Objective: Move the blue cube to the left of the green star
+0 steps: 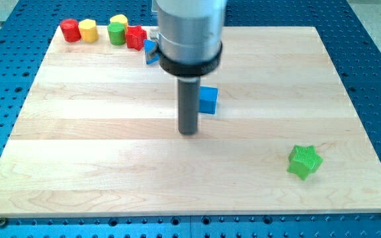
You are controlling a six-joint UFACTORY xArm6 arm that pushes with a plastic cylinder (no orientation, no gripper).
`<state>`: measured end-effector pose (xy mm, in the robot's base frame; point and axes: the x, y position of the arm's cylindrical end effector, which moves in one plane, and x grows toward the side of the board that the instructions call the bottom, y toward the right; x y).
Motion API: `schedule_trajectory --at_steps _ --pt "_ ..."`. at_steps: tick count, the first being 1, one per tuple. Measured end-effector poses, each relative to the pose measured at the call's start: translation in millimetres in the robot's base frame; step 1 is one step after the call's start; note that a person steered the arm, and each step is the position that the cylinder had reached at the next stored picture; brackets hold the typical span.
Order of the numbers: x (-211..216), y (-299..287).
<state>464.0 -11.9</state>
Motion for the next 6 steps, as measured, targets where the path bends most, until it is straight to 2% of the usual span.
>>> schedule_trajectory --at_steps 2,3,4,5,6 --pt "-65.4 -37.2" --pt "-52.8 13.0" --pt "-14.4 66.2" --pt "-24.1 68.7" --pt "-36.6 110.3"
